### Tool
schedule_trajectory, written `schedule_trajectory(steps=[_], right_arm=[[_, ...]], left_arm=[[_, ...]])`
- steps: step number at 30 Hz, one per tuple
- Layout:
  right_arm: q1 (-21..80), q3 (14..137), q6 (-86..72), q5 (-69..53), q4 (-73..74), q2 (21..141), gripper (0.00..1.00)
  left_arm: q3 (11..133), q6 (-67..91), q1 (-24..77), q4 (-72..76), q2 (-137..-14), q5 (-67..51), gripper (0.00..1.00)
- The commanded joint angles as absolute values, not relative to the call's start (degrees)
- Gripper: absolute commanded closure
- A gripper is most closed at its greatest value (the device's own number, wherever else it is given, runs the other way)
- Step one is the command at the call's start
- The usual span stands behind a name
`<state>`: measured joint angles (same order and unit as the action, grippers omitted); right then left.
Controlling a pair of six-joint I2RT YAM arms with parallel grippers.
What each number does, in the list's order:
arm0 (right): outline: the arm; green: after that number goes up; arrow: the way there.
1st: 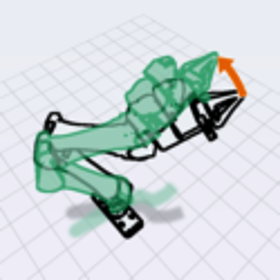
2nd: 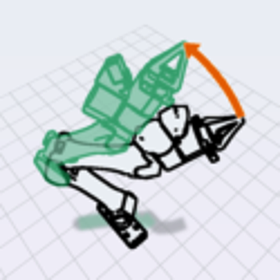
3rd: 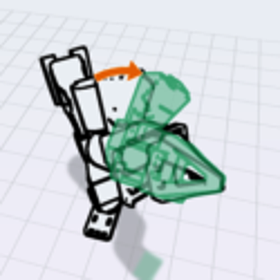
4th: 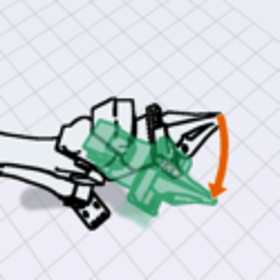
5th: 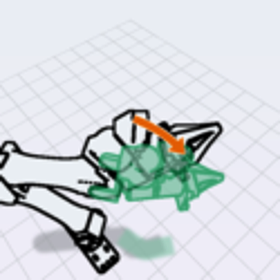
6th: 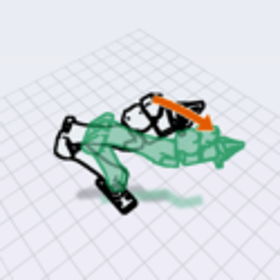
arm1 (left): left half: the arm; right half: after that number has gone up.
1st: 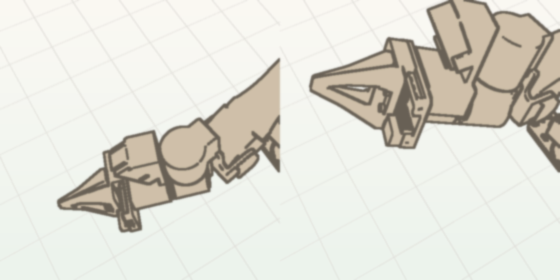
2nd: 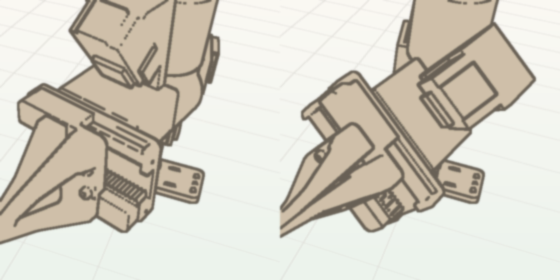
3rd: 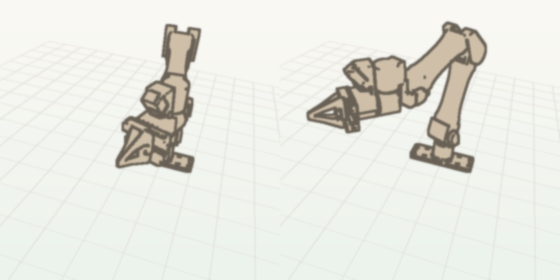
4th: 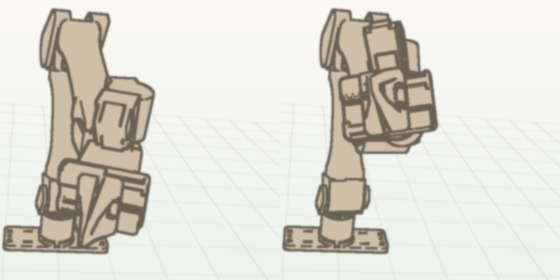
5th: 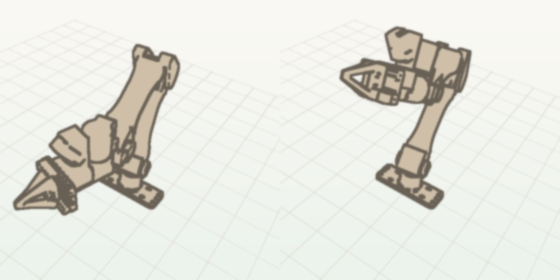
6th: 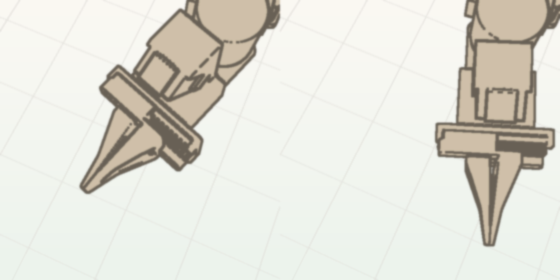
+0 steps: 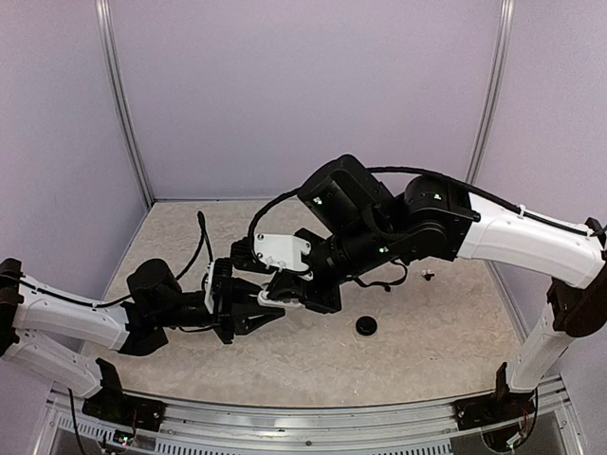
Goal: Insert the wireless bluetooth earbuds into the charging case
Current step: Insert the left earbud into the left side groove of the charging case.
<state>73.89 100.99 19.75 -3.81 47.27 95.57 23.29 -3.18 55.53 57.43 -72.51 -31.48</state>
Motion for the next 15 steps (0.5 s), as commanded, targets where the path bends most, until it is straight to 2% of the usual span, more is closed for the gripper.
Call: schedule_trajectory(steps=[1, 6, 15], right_arm=[[74.31, 102.23, 20.09, -3.85, 48.71, 96.83, 1.00], [74.29, 102.06, 20.07, -4.19, 49.51, 97.63, 1.00], [74.34, 102.82, 19.61, -2.90, 49.75, 97.62, 0.89]], left_arm=[[23.43, -4.28, 56.14, 59.85, -70.55, -32.11, 0.98], [23.21, -4.33, 56.16, 60.08, -70.22, -32.25, 0.98], [22.84, -4.26, 56.16, 60.38, -70.14, -32.01, 0.99]])
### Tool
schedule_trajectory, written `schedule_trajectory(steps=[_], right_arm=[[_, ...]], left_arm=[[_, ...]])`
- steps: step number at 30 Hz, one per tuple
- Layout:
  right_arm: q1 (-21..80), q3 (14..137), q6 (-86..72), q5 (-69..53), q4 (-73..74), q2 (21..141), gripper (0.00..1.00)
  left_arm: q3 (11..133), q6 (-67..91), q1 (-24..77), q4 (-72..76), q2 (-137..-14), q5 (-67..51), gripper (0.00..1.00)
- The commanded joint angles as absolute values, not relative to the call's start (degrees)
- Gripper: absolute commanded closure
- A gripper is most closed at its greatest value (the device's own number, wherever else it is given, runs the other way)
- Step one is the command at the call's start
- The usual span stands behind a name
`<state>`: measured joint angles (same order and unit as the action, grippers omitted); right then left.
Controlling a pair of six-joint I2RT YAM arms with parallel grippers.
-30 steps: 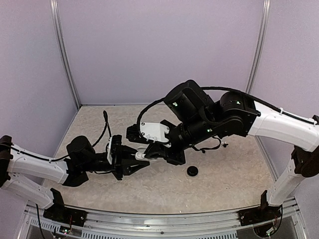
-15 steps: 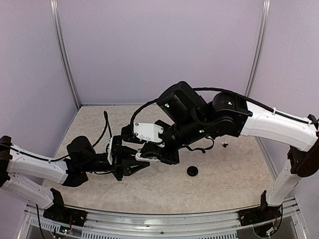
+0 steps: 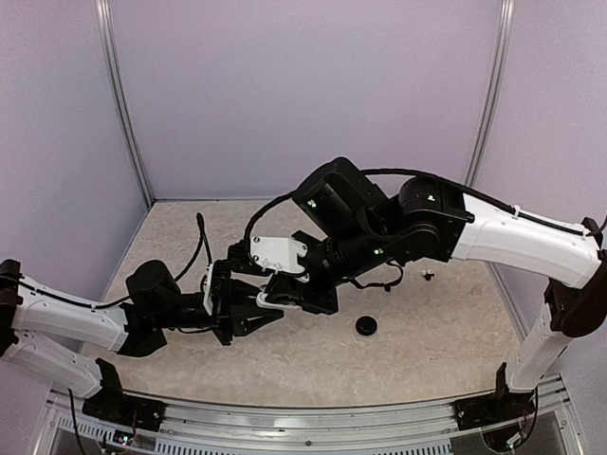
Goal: Insert the wireless bluetooth earbuds into the charging case
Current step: Insert the left earbud into the left side groove of the charging case, then adjust the left earbud in the left side groove of the charging case.
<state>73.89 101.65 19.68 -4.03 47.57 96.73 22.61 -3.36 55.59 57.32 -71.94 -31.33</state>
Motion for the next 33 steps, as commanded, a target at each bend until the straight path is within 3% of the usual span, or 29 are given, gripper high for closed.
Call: schedule_trajectory(steps=[1, 5, 9, 21, 33], right_arm=[[74.31, 102.76, 19.52, -2.98, 49.59, 97.45, 0.86], [74.38, 102.21, 19.27, -2.93, 48.53, 96.48, 0.68], [74.40, 101.40, 19.09, -3.00, 47.12, 95.20, 0.64], [74.40, 95.42, 17.59, -3.11, 40.30, 89.21, 0.67], [74.63, 93.96, 17.46, -3.93, 37.56, 88.49, 0.79]], left_arm=[[22.78, -4.22, 56.14, 60.46, -70.14, -31.96, 0.98], [22.68, -4.19, 56.11, 60.47, -70.14, -31.78, 0.98], [22.68, -4.19, 56.04, 60.56, -70.14, -31.73, 0.99], [22.54, -3.63, 55.83, 61.26, -70.22, -31.29, 0.99], [22.85, -3.30, 55.77, 61.35, -70.49, -31.03, 0.99]])
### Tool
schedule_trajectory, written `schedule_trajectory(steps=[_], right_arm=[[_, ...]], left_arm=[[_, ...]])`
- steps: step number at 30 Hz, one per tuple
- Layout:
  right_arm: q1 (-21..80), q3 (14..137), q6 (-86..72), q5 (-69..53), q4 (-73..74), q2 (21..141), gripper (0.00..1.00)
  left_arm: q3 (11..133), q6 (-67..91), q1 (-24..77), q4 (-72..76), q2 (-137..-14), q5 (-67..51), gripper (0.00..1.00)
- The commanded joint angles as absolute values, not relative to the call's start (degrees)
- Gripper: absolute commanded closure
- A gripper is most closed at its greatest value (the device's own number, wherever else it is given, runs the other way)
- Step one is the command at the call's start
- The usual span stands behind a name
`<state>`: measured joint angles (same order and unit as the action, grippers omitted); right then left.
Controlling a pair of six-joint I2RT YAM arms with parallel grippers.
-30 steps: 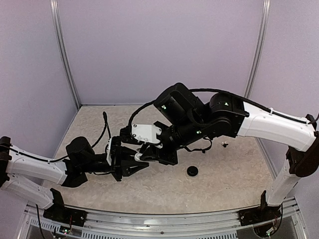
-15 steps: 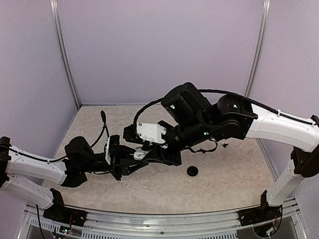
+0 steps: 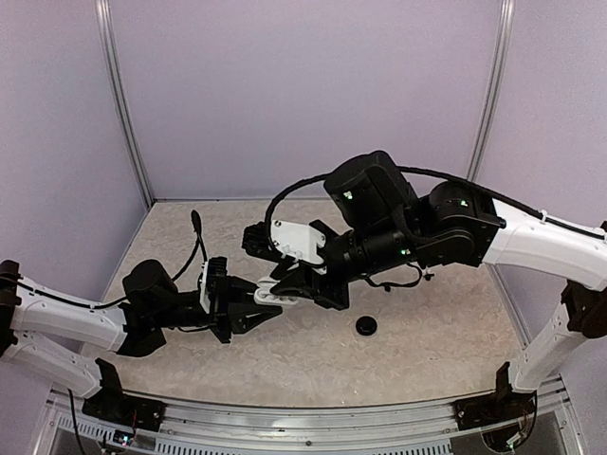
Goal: Insert the wireless bluetooth earbuds into the charging case
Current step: Adjust the left earbud in the left side groove of the charging case.
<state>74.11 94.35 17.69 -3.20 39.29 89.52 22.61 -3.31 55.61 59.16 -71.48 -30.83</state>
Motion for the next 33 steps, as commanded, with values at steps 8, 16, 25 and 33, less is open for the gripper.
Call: schedule_trajectory(steps=[8, 16, 25, 33], right_arm=[[74.98, 94.00, 17.84, -4.22, 37.46, 89.31, 0.87], [74.97, 94.39, 18.23, -5.50, 38.46, 90.41, 0.88], [75.01, 94.14, 18.37, -4.47, 38.47, 90.98, 0.89], [74.98, 94.14, 18.36, -3.29, 38.85, 91.58, 0.90]], left_arm=[[22.76, -3.30, 55.81, 61.35, -70.36, -30.92, 0.99], [22.76, -3.29, 55.68, 61.35, -70.32, -30.94, 0.99], [22.94, -3.18, 55.61, 61.34, -70.47, -31.02, 0.99], [23.03, -3.22, 55.55, 61.34, -70.49, -31.16, 0.99]])
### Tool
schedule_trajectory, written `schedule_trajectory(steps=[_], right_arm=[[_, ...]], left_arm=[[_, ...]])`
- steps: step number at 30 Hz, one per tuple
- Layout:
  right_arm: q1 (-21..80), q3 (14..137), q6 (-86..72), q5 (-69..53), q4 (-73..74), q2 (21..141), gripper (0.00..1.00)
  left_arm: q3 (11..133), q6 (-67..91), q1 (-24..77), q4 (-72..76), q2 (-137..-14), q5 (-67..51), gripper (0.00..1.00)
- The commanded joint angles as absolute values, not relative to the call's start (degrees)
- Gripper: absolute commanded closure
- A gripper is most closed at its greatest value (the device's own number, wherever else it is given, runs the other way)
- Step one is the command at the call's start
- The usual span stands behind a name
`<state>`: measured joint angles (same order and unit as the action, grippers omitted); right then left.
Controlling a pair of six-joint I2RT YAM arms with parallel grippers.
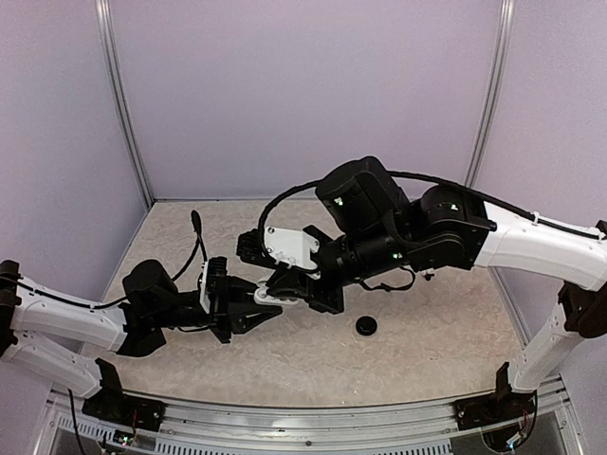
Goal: Insert the wireless bluetooth earbuds into the charging case
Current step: Adjust the left earbud in the left side groove of the charging case.
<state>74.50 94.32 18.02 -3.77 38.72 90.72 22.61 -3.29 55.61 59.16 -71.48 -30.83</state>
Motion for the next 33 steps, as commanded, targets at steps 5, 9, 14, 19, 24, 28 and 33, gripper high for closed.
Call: schedule_trajectory(steps=[5, 9, 14, 19, 24, 28, 33], right_arm=[[74.97, 94.05, 18.54, -4.12, 38.88, 91.52, 0.89], [75.02, 93.96, 18.35, -2.72, 38.78, 91.66, 0.89], [74.97, 94.27, 17.88, 0.13, 39.33, 92.55, 0.91], [74.97, 94.63, 17.78, 1.98, 40.18, 93.40, 0.93], [74.97, 94.48, 17.75, 3.15, 40.52, 94.07, 0.94], [74.98, 94.66, 17.70, 4.00, 41.05, 94.88, 0.95], [74.97, 94.87, 17.60, 6.67, 42.00, 96.15, 0.95]], left_arm=[[23.01, -3.09, 55.48, 61.39, -70.66, -31.30, 0.99], [23.03, -3.08, 55.46, 61.52, -70.75, -31.46, 0.99], [22.86, -3.08, 55.46, 61.43, -70.45, -31.27, 0.99], [22.68, -2.93, 55.46, 61.61, -70.29, -31.24, 0.99], [22.51, -2.91, 55.44, 61.87, -70.09, -31.57, 0.99], [22.33, -2.86, 55.46, 62.09, -69.76, -31.96, 0.99], [21.89, -2.81, 55.53, 62.74, -69.37, -32.39, 0.99]])
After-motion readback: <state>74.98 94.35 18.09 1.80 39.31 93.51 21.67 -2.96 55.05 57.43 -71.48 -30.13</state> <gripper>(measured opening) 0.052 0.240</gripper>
